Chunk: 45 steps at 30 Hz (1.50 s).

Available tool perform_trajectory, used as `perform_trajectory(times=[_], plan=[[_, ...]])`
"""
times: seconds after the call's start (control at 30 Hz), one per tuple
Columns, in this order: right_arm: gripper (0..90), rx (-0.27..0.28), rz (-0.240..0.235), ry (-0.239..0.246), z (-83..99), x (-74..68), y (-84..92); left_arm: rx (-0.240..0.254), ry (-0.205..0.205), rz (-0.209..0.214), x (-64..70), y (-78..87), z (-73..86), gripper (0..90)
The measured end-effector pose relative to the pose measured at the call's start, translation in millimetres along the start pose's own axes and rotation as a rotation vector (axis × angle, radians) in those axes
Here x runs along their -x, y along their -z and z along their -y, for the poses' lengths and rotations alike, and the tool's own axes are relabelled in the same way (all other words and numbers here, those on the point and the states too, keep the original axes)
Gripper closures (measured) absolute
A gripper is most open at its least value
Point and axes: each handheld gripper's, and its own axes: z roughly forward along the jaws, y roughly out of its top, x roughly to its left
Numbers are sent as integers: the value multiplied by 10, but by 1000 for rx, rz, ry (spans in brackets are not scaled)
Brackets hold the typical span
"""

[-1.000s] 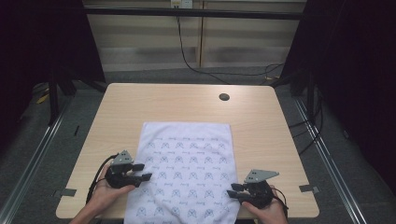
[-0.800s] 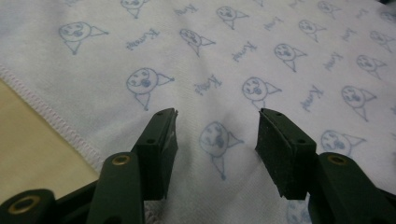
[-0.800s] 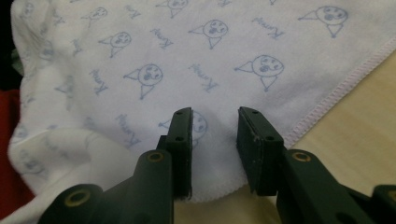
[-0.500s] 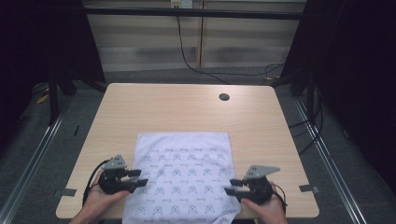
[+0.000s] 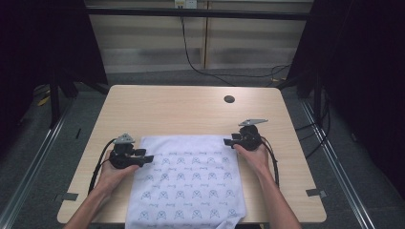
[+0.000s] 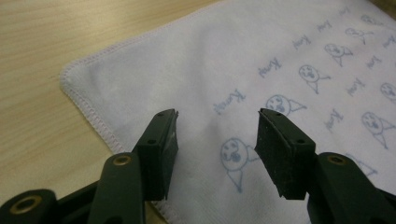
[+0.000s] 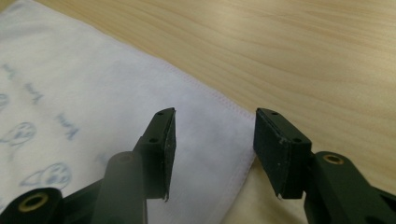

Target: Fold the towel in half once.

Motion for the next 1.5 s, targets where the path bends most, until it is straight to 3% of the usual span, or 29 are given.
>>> perform_trajectory(times=[0.07,0.2,0.27,0.33,0.47,0.6,0.63,0.73,0.83,0.9,1.0,1.07,1.17,1.23,1.27,1.37,1.43,1.5], plan=[[500,-8,14,0,-2,7,-77,-4,-15,-5,14,-17,29,481],[547,-8,67,59,29,-50,-104,-13,-35,0,68,-5,49,480],[572,-15,86,86,52,-99,-85,-30,-82,19,150,23,88,488],[650,-26,76,105,97,-169,-39,-43,-85,22,216,65,124,510],[788,-24,35,126,192,-236,55,-47,-86,67,267,132,159,512],[858,-33,-5,128,250,-297,111,34,-23,38,92,171,18,491],[861,-29,-7,126,267,-311,118,66,-12,8,40,167,-25,491],[866,-17,-21,119,292,-311,128,62,35,-15,-151,87,-146,490],[866,-17,-22,115,297,-319,131,51,79,-48,-296,-31,-152,492],[866,-13,-22,116,300,-315,131,32,78,-77,-319,-91,-132,472],[866,-12,-24,109,302,-311,132,28,75,-77,-314,-110,-121,441],[865,-11,-21,104,304,-316,132,10,23,-111,-265,-123,-128,432],[871,-10,-30,91,305,-304,133,-2,-9,-93,-220,-113,-118,524],[873,-8,-43,78,306,-298,135,-26,-83,-72,-139,-85,-82,635],[875,-9,-48,71,306,-300,138,-36,-99,-45,-111,-71,-69,715],[879,0,-75,57,299,-298,150,-36,-85,-19,-79,-52,-44,857],[881,38,-92,31,265,-288,209,0,-56,2,-106,-22,-59,870],[883,83,-103,13,209,-259,296,67,-10,36,-154,65,-121,874]])
